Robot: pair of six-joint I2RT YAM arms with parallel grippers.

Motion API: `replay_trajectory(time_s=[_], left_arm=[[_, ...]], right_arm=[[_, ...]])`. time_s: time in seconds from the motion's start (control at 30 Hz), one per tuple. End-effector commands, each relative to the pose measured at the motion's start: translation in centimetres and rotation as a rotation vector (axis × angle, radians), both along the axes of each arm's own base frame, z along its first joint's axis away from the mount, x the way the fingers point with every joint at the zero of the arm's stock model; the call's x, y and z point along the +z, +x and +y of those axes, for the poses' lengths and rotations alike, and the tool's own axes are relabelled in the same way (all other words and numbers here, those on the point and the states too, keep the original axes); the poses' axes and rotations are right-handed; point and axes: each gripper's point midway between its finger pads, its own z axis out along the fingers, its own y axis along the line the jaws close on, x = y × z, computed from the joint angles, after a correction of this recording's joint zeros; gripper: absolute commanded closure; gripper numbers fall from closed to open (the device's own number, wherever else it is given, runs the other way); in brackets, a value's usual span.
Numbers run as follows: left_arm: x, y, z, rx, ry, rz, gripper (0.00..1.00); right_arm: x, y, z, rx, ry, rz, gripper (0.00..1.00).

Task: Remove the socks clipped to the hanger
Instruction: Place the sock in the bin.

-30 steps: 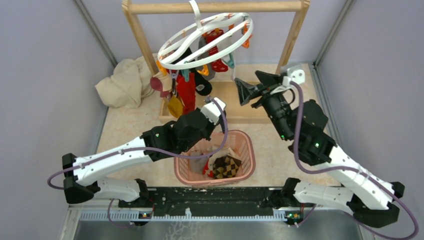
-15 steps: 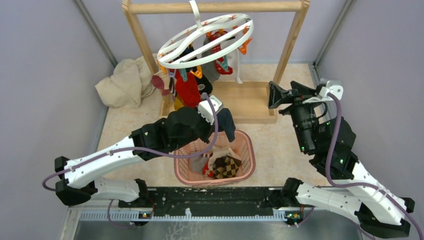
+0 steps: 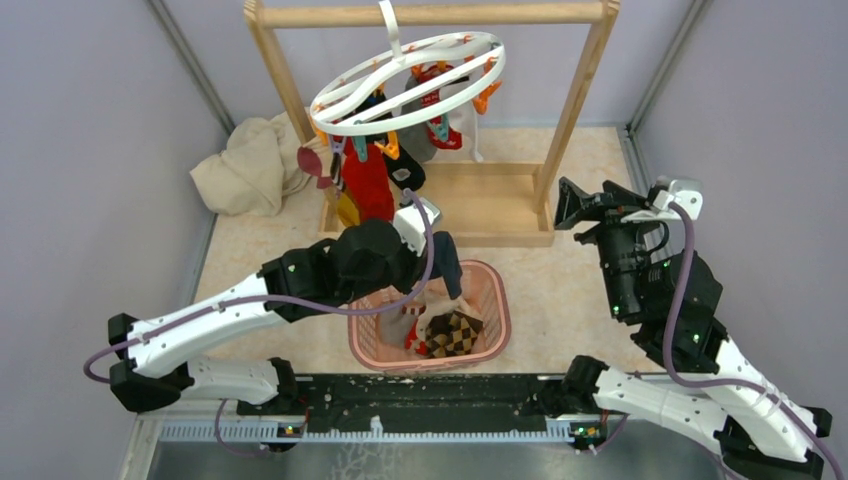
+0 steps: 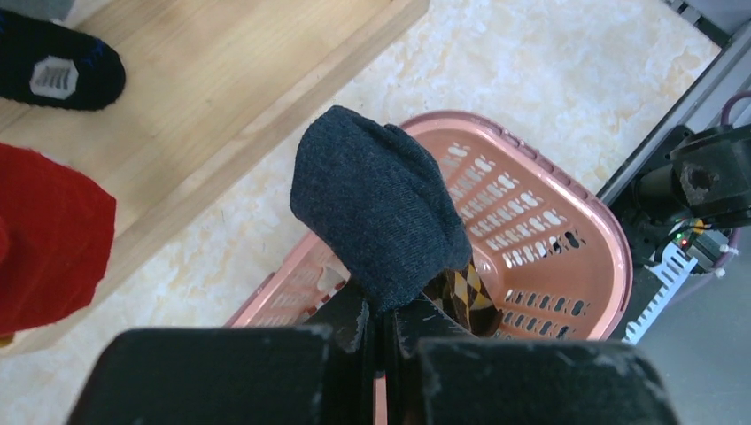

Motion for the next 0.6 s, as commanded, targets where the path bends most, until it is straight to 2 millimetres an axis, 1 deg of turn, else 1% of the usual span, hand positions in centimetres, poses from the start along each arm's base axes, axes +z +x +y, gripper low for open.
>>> replay_trajectory(time_s=[0.0, 0.13, 0.3, 0.57], left_arm=[[-2.2, -0.7, 0.3, 0.005, 0.03, 0.07, 1.0], [-4.1, -1.0, 0.6, 0.019, 0.064, 0.106, 1.0], [-5.9, -1.2, 1.1, 0.038, 0.08, 0.134, 1.0], [-9.0, -1.0, 1.8, 0.08, 0.108, 0.151, 1.0]], right_arm=[[-0.1, -0.3, -0.7, -0.013, 0.018, 0.0, 0.27], [-0.4, -0.3, -0.7, -0.009, 0.012, 0.002, 0.26], [-0.6, -0.3, -0.4, -0.001, 0.002, 0.005, 0.26], [-1.3, 0.2, 0.9, 0.029, 0.011, 0.027, 0.26]])
